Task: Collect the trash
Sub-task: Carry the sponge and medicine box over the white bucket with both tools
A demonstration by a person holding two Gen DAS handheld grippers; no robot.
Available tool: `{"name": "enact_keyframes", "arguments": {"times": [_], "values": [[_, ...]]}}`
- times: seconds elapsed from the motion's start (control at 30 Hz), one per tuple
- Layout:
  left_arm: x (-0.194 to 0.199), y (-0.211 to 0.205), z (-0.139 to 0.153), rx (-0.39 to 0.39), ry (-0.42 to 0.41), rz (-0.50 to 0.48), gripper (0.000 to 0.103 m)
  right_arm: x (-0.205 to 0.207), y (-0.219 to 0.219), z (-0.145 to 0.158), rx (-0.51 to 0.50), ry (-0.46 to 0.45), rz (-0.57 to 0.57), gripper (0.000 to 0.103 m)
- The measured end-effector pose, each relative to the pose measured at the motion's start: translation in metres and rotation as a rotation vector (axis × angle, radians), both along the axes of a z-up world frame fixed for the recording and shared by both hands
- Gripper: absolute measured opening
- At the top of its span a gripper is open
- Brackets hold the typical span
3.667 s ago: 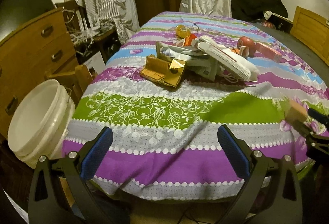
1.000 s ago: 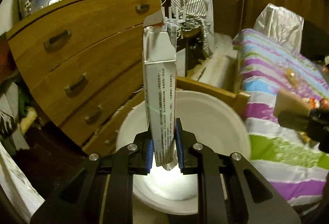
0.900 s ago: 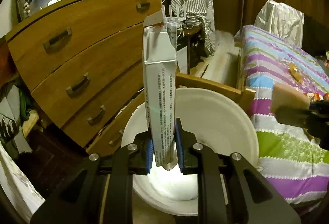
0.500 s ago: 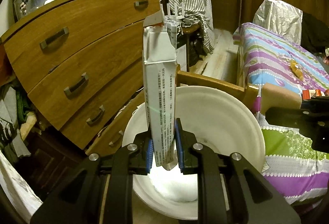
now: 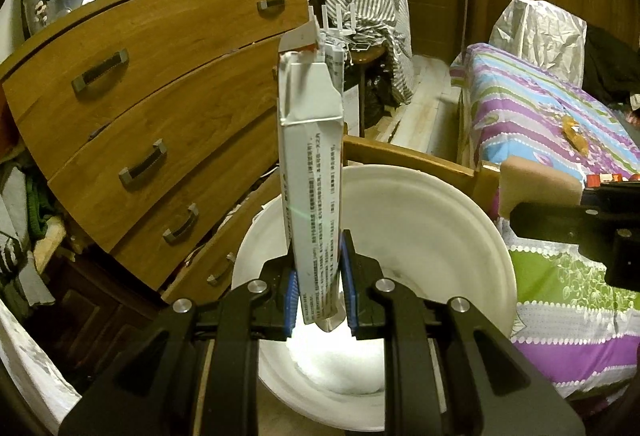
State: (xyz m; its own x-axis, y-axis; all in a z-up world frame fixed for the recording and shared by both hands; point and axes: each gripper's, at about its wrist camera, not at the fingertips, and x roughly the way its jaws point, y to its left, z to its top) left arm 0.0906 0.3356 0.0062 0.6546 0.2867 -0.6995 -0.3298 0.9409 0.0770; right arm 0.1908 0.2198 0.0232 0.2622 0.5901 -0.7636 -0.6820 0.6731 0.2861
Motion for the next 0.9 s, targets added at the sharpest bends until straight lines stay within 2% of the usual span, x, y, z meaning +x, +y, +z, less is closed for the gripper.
{"name": "enact_keyframes", "arguments": {"times": [0.23,0.6,0.7,0.73,0.77,0.8,0.9], "values": [[-0.001,0.016,0.001,-0.096,-0.022,-0.028,0.017,0.001,0.006,-0.004,-0.010,0.004,0.018,0.028],[-0.001,0.036,-0.003,-0.282,-0.062,-0.175,0.017,0.006,0.008,-0.011,-0.017,0.001,0.028,0.028],[0.001,0.038,-0.006,-0.265,-0.052,-0.175,0.018,0.007,0.011,-0.011,-0.013,-0.005,0.043,0.029],[0.003,0.039,-0.008,-0.257,-0.044,-0.170,0.028,0.007,0.012,-0.011,-0.018,-0.010,0.046,0.031],[0.005,0.043,-0.009,-0.251,-0.031,-0.142,0.053,0.009,0.013,-0.012,-0.022,-0.006,0.037,0.038],[0.005,0.047,-0.010,-0.253,-0.030,-0.118,0.061,0.010,0.012,-0.013,-0.012,0.005,0.036,0.040],[0.000,0.053,-0.008,-0.283,-0.052,-0.097,0.063,0.011,0.010,-0.014,-0.003,0.014,0.036,0.040]]}}
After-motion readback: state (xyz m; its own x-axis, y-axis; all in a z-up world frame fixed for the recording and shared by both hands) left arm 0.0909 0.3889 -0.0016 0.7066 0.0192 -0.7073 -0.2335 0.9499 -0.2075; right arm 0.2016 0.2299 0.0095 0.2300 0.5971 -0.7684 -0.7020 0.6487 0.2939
